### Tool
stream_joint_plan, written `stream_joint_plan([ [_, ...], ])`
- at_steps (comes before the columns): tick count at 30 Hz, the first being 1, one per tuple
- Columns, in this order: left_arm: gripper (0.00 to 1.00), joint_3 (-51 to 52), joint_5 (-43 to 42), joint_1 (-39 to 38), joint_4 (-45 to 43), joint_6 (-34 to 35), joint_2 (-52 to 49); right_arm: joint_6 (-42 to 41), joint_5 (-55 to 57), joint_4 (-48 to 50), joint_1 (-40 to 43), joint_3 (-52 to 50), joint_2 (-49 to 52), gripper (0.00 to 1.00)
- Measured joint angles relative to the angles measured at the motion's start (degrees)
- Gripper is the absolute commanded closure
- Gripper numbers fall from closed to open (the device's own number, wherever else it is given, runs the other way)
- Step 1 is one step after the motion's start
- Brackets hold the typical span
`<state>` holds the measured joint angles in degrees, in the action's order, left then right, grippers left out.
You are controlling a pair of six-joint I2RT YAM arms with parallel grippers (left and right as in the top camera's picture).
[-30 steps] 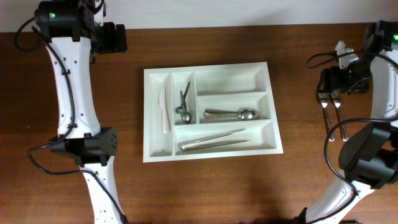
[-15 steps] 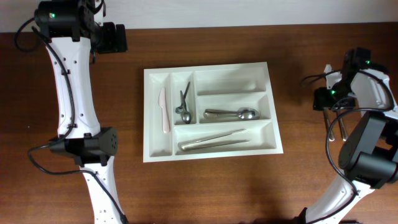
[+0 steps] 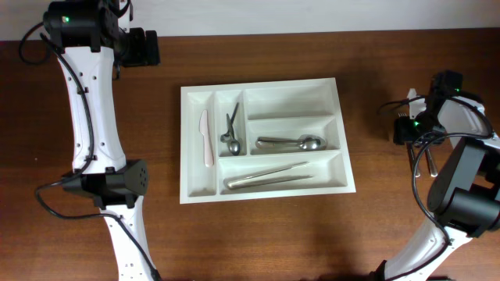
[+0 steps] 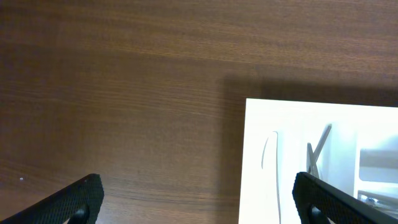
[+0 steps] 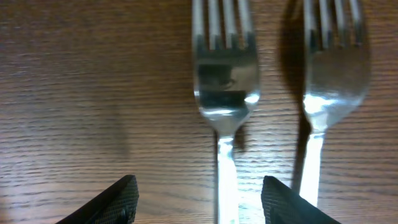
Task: Pack container
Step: 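Move the right gripper over the two forks and grasp one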
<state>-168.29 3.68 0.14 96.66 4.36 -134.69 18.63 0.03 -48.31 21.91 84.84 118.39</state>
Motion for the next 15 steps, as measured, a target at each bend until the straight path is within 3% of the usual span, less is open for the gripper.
stream_joint_plan([
  [15,0.01,0.0,0.0,0.0,0.0,0.0,0.0,-0.2,0.0,4.3,0.6,0.0,0.5,0.43],
])
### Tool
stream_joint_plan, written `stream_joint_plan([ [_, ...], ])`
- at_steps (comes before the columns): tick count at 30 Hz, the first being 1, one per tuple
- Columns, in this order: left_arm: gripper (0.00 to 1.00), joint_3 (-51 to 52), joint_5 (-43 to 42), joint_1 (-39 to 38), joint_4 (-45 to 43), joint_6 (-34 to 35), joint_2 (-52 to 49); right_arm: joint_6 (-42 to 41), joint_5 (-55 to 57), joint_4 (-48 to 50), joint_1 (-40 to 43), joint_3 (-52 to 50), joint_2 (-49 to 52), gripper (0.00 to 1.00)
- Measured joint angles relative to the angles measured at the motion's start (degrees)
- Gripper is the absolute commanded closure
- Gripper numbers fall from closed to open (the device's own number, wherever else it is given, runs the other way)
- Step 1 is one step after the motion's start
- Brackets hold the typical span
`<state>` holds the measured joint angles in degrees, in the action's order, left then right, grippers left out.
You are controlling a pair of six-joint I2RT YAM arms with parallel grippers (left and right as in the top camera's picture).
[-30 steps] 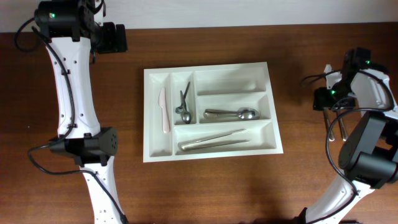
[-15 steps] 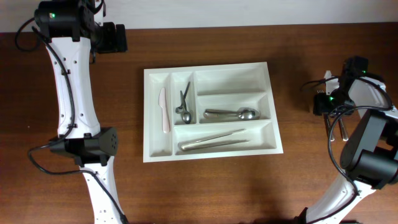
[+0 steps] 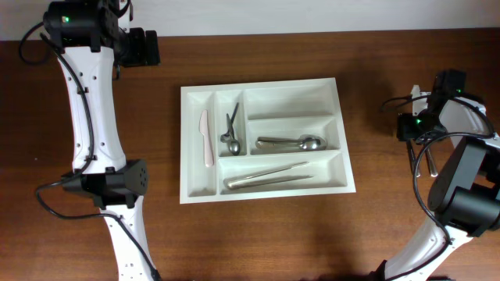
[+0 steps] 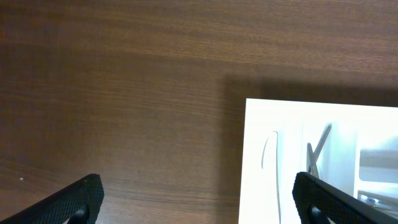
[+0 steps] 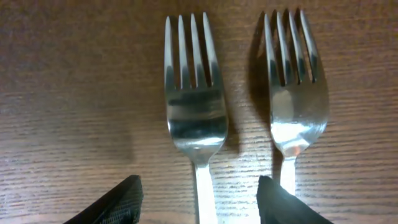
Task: Pack container
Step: 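Move the right gripper over the two forks and grasp one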
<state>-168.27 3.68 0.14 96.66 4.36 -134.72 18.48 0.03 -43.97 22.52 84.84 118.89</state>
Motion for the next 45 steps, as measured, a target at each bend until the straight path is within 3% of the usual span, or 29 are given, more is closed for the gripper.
stream_joint_plan([
  [8,0.01,0.0,0.0,0.0,0.0,0.0,0.0,-0.1,-0.3,0.4,0.0,0.0,2.2,0.46],
  [13,0.01,0.0,0.0,0.0,0.0,0.0,0.0,-0.4,-0.9,0.6,0.0,0.0,2.2,0.74],
  [22,0.01,0.0,0.0,0.0,0.0,0.0,0.0,-2.2,-1.6,-1.0,0.0,0.2,2.3,0.96],
  [36,0.01,0.0,0.0,0.0,0.0,0.0,0.0,-3.5,-4.9,-11.6,-1.7,14.1,3.2,0.96],
  [45,0.01,0.0,0.0,0.0,0.0,0.0,0.0,3.7,-8.2,-19.2,-16.1,28.2,2.5,0.96],
])
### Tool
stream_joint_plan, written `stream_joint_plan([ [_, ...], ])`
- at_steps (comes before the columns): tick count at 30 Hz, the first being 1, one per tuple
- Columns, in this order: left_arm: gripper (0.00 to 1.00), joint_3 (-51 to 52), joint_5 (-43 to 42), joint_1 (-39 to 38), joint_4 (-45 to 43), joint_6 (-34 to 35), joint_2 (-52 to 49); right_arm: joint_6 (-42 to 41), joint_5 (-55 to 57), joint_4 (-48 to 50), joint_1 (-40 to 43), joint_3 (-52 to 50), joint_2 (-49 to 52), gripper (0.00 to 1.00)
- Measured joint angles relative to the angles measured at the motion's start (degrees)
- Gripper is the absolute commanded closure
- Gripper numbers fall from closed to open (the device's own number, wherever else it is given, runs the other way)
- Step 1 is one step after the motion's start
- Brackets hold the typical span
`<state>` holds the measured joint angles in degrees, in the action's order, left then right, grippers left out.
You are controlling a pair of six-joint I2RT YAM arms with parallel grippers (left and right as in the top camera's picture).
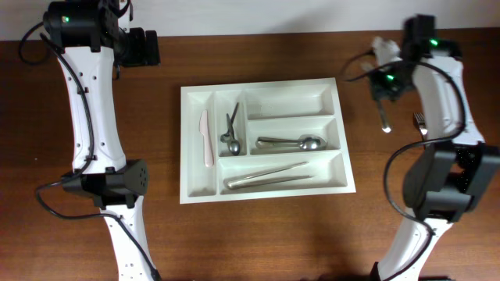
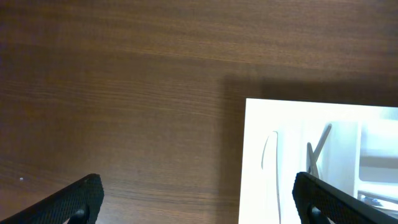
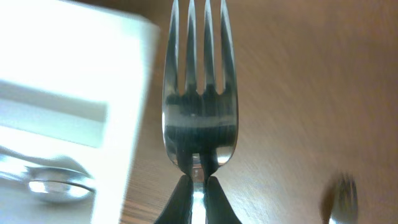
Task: Pack container
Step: 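Move the right gripper over the two forks and grasp one, then carry the fork into the tray's top compartment and release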
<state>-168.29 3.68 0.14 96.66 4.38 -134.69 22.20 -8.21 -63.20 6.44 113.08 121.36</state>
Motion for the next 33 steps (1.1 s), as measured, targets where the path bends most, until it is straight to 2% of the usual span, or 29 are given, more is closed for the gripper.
stream_joint_plan([
  [5,0.01,0.0,0.0,0.0,0.0,0.0,0.0,10.4,-4.7,-0.9,-8.5,3.2,-0.5,0.96],
  [11,0.01,0.0,0.0,0.0,0.0,0.0,0.0,30.1,-6.9,-4.7,-15.8,3.2,-0.6,0.96],
  [15,0.01,0.0,0.0,0.0,0.0,0.0,0.0,43.0,-7.0,-6.1,-17.4,3.2,-0.6,0.96],
  [19,0.01,0.0,0.0,0.0,0.0,0.0,0.0,50.6,-6.9,-5.6,-17.4,3.2,-0.5,0.96],
  [33,0.01,0.0,0.0,0.0,0.0,0.0,0.0,53.7,-10.2,-0.8,-17.4,3.2,5.2,0.96],
])
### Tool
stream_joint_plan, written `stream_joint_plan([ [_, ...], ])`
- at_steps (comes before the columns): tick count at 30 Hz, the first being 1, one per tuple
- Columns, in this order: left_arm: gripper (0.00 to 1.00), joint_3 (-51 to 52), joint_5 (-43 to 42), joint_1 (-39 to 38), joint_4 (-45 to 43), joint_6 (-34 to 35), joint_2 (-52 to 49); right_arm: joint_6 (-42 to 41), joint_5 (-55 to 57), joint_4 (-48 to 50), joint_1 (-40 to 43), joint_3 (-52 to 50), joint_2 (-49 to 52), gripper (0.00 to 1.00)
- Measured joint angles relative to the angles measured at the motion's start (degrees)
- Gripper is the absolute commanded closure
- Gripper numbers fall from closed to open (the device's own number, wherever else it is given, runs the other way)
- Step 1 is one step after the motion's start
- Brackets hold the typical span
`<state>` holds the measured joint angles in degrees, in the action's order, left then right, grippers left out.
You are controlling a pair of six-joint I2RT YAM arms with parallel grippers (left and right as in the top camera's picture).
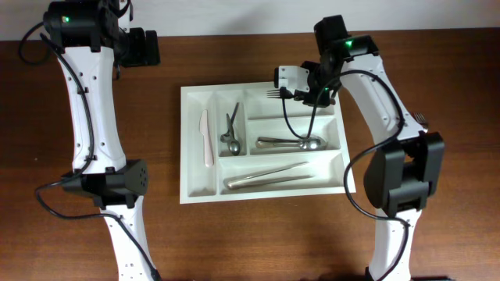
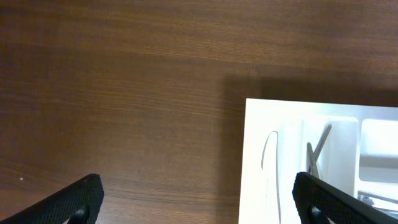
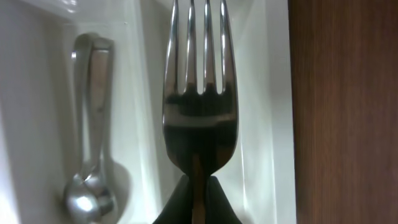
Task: Pack container
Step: 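Carry the fork into the tray's top compartment and release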
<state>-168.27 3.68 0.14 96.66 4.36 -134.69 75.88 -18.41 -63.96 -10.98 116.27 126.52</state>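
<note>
The white cutlery tray (image 1: pixel 187 148) lies mid-table. My right gripper (image 1: pixel 306 92) is shut on a steel fork (image 1: pixel 273 94) and holds it over the tray's bare top right compartment (image 1: pixel 301 109), tines pointing left. In the right wrist view the fork (image 3: pixel 199 106) stands between the shut fingers, my right gripper (image 3: pixel 199 190), above the white compartment floor, with spoons (image 3: pixel 90 124) in the neighbouring slot. A second fork (image 1: pixel 422 119) lies on the table at the right. My left gripper (image 2: pixel 196 186) is open over bare wood beside the tray's top left corner (image 2: pixel 261 118).
The tray holds a white plastic knife (image 1: pixel 206 138) in the left slot, small spoons (image 1: pixel 230 133) in the second, spoons (image 1: pixel 291 143) in the middle right slot and long knives (image 1: pixel 269 176) in the bottom slot. Brown wooden table (image 1: pixel 94 234) surrounds it.
My right gripper has moved left with the fork, from over the table beside the tray's top right corner to over the top right compartment. The fork's tines now point left. The left arm is still.
My right gripper stood open over two forks lying side by side on the table at the far right, at both of the first two moments. Then it was shut on one fork beside the tray's right edge, and now it holds that fork over the top right compartment.
</note>
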Motion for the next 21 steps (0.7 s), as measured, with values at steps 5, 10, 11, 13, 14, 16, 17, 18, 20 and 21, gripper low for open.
stream_joint_plan([
  [5,0.01,0.0,0.0,0.0,0.0,0.0,0.0,0.1,-0.4,2.1,0.0,0.0,1.7,0.72],
  [10,0.01,0.0,0.0,0.0,0.0,0.0,0.0,-0.8,-0.8,3.4,0.0,0.0,1.8,0.01],
  [11,0.01,0.0,0.0,0.0,0.0,0.0,0.0,-1.8,-0.8,3.8,0.0,0.0,1.8,0.01],
  [13,0.01,0.0,0.0,0.0,0.0,0.0,0.0,-5.9,-0.9,5.5,0.0,0.0,1.8,0.01],
  [14,0.01,0.0,0.0,0.0,0.0,0.0,0.0,-7.2,-0.8,6.0,0.0,0.0,1.8,0.01],
  [16,0.01,0.0,0.0,0.0,0.0,0.0,0.0,-14.0,-0.8,7.5,0.1,0.1,1.8,0.01],
  [17,0.01,0.0,0.0,0.0,0.0,0.0,0.0,-19.1,-0.7,8.2,0.3,0.4,1.8,0.01],
  [18,0.01,0.0,0.0,0.0,0.0,0.0,0.0,-23.8,-0.5,8.5,0.5,1.0,1.8,0.01],
  [20,0.01,0.0,0.0,0.0,0.0,0.0,0.0,-31.2,0.1,7.3,1.2,3.0,1.8,0.01],
  [21,0.01,0.0,0.0,0.0,0.0,0.0,0.0,-35.4,0.5,5.4,2.0,4.8,1.8,0.01],
])
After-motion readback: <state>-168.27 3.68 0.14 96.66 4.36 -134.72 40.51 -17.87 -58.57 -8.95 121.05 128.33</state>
